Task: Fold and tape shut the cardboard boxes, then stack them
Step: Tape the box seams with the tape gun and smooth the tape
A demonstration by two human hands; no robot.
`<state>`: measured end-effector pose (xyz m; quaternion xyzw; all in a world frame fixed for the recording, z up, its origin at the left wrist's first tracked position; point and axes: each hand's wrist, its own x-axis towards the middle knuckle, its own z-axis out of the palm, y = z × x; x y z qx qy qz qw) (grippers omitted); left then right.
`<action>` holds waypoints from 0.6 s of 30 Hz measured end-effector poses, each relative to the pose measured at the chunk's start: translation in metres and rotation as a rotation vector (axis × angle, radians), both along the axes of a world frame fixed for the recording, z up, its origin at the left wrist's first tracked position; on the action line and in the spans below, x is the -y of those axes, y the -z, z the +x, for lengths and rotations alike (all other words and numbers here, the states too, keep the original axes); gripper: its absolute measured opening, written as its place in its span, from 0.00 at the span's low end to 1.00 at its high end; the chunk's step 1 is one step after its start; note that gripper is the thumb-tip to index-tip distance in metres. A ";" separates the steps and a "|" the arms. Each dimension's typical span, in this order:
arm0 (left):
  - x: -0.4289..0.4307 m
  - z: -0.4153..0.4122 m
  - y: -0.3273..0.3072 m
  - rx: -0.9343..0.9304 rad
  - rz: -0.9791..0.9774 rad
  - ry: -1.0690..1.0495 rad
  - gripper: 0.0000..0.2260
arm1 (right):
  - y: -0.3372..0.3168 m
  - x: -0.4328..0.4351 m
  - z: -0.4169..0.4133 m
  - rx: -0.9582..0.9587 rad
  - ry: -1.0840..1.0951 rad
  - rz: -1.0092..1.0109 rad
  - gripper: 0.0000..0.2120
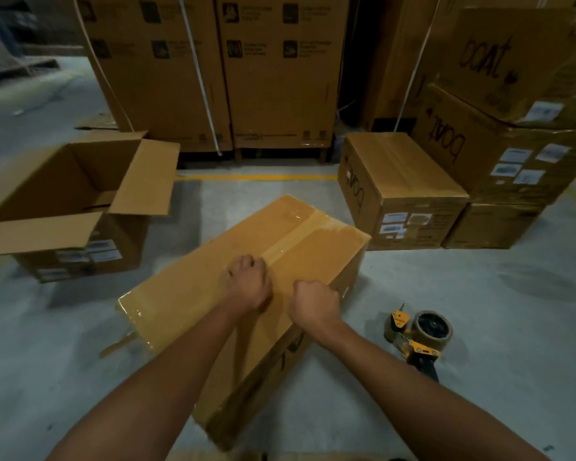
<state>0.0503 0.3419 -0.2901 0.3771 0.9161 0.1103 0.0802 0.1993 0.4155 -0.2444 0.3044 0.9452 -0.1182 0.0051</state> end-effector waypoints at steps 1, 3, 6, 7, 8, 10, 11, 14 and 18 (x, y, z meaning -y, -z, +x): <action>-0.012 0.007 0.001 0.013 0.003 0.016 0.18 | 0.005 -0.018 -0.004 -0.018 -0.003 0.032 0.09; -0.037 0.016 0.004 0.025 -0.002 0.034 0.19 | 0.017 -0.056 -0.011 -0.051 0.014 0.089 0.11; -0.075 0.019 0.010 0.020 0.022 0.017 0.22 | 0.030 -0.109 -0.025 -0.063 0.079 0.188 0.16; -0.085 0.019 0.012 0.016 0.030 0.006 0.24 | 0.035 -0.128 -0.031 -0.052 0.093 0.212 0.19; -0.093 0.019 0.015 0.011 0.031 -0.004 0.26 | 0.038 -0.146 -0.036 -0.041 0.102 0.211 0.22; -0.105 0.017 0.019 0.004 0.026 -0.012 0.31 | 0.044 -0.181 -0.046 -0.019 0.118 0.138 0.30; -0.109 0.017 0.021 0.005 0.024 -0.013 0.32 | 0.047 -0.195 -0.049 -0.005 0.121 0.092 0.34; -0.109 0.015 0.022 -0.001 0.022 -0.003 0.34 | 0.050 -0.212 -0.057 0.000 0.146 0.021 0.43; -0.105 0.025 0.017 0.017 -0.003 0.049 0.34 | 0.038 -0.203 -0.047 0.035 0.229 -0.036 0.49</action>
